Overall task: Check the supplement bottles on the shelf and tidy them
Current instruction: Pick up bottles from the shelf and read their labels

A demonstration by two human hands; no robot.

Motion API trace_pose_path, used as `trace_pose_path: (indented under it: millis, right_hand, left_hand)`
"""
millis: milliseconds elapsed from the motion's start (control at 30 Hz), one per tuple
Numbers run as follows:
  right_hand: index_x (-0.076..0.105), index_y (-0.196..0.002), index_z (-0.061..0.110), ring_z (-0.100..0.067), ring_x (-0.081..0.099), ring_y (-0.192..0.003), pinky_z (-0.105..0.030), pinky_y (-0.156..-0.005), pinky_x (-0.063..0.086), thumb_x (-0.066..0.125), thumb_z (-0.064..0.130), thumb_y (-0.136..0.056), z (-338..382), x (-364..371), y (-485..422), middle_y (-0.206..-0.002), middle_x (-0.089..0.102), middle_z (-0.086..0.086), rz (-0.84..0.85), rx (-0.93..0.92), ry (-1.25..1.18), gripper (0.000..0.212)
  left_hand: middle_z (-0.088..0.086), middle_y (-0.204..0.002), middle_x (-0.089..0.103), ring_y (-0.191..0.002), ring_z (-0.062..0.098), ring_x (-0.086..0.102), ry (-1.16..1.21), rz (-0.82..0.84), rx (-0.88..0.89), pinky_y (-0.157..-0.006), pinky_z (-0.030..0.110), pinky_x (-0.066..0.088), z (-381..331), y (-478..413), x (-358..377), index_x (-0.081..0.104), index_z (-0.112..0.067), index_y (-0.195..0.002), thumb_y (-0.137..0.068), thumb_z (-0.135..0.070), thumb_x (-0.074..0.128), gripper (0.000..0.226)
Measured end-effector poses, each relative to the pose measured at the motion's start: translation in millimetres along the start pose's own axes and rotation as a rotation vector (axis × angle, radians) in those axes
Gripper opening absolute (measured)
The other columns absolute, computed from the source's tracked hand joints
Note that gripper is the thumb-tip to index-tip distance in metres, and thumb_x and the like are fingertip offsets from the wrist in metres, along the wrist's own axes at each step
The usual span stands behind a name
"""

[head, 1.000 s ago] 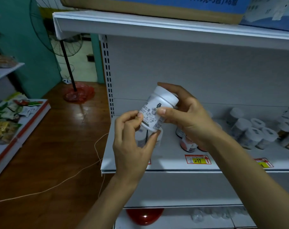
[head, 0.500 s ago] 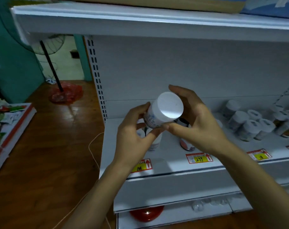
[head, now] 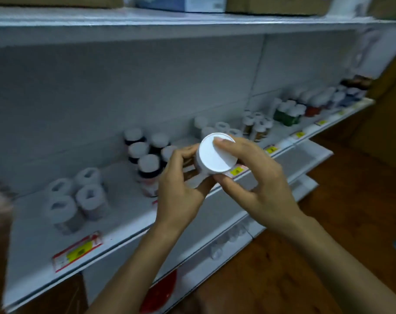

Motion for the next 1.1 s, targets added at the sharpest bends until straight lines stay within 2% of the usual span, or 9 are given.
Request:
trace_pose_path:
  millis: [133,200,333,433,567,733,833,967,1100]
  right_hand:
    - [0.048,-0.132,0.019,0.002,0.043,-0.127,-0.019,-0.102,0.041,0.065,0.024,-0.088,-29.1,-87.8,52.1,-0.132,0.049,0.006,-0.084,0.114,0.102,0.048]
    - [0.049,-0.131,0.02,0.0,0.045,-0.126,-0.022,-0.101,0.044,0.07,0.023,-0.085,-43.5,-132.2,81.6,-0.131,0.051,0.007,-0.133,0.194,0.156,0.051]
    - [0.057,-0.128,0.021,-0.003,0.054,-0.118,-0.018,-0.09,0.049,0.073,0.027,-0.083,-75.1,-221.1,144.4,-0.131,0.057,0.009,-0.266,0.5,0.166,0.048]
    - [0.063,-0.117,0.025,0.003,0.06,-0.099,-0.014,-0.079,0.049,0.076,0.021,-0.082,-103.6,-284.0,191.8,-0.112,0.065,0.013,-0.355,0.756,0.107,0.037]
    - [0.063,-0.103,0.034,-0.005,0.064,-0.087,-0.013,-0.065,0.051,0.075,0.024,-0.082,-141.6,-344.0,248.1,-0.094,0.067,0.013,-0.432,0.972,0.051,0.026]
    - [0.064,-0.112,0.028,-0.01,0.063,-0.098,-0.015,-0.068,0.051,0.073,0.023,-0.084,-203.4,-411.7,295.0,-0.097,0.066,0.009,-0.54,1.092,0.068,0.03]
    - [0.062,-0.12,0.021,-0.011,0.06,-0.105,-0.022,-0.079,0.054,0.072,0.022,-0.085,-252.1,-464.1,311.6,-0.109,0.063,0.007,-0.588,1.128,0.13,0.037]
    - [0.059,-0.124,0.016,-0.001,0.057,-0.092,-0.008,-0.063,0.048,0.068,0.018,-0.088,-319.6,-540.6,311.3,-0.105,0.059,0.01,-0.667,1.163,0.152,0.037]
    - [0.063,-0.122,0.011,-0.003,0.064,-0.092,-0.014,-0.067,0.051,0.066,0.019,-0.09,-380.7,-608.0,326.8,-0.109,0.067,-0.001,-0.772,1.175,0.202,0.033]
  left_hand:
    - [-0.011,-0.113,0.065,-0.103,0.004,0.063,0.043,0.172,0.025,-0.081,0.019,0.052,-19.8,17.4,105.0,0.053,-0.038,-0.105,-0.072,-0.014,0.083,0.05]
    - [-0.011,-0.111,0.065,-0.1,0.002,0.063,0.083,0.268,0.013,-0.079,0.016,0.051,-27.5,32.3,160.8,0.053,-0.037,-0.104,-0.073,-0.015,0.082,0.048]
    - [-0.016,-0.108,0.064,-0.094,-0.004,0.06,0.102,0.541,-0.023,-0.07,0.009,0.048,-41.2,64.8,269.9,0.056,-0.03,-0.11,-0.076,-0.027,0.08,0.042]
    - [-0.015,-0.101,0.066,-0.086,-0.008,0.061,0.105,0.769,-0.054,-0.066,0.009,0.048,-44.4,87.9,345.7,0.057,-0.024,-0.111,-0.076,-0.026,0.08,0.041]
    - [-0.016,-0.101,0.067,-0.085,-0.005,0.062,0.092,0.985,-0.072,-0.067,0.011,0.05,-38.9,113.6,433.3,0.058,-0.026,-0.113,-0.076,-0.041,0.077,0.044]
    - [-0.016,-0.11,0.067,-0.094,0.0,0.065,0.148,1.171,-0.083,-0.078,0.025,0.056,-19.7,117.9,551.9,0.056,-0.028,-0.117,-0.078,-0.045,0.075,0.046]
    - [-0.017,-0.112,0.065,-0.095,-0.001,0.064,0.188,1.243,-0.073,-0.08,0.023,0.056,-16.4,107.0,634.0,0.055,-0.032,-0.117,-0.081,-0.035,0.074,0.04]
    - [-0.007,-0.11,0.068,-0.091,0.002,0.065,0.246,1.306,-0.046,-0.078,0.02,0.054,-20.5,74.7,751.9,0.059,-0.02,-0.116,-0.081,-0.021,0.076,0.039]
    - [-0.011,-0.107,0.066,-0.092,0.001,0.064,0.25,1.366,-0.014,-0.074,0.014,0.051,-23.0,55.1,857.2,0.058,-0.019,-0.114,-0.078,-0.016,0.078,0.041]
Point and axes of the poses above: each hand's wrist, its own y-axis away from the middle knuckle, its own x-axis out of the palm, z = x × y, the point moved 3 cm from there along -y, towards the middle knuckle
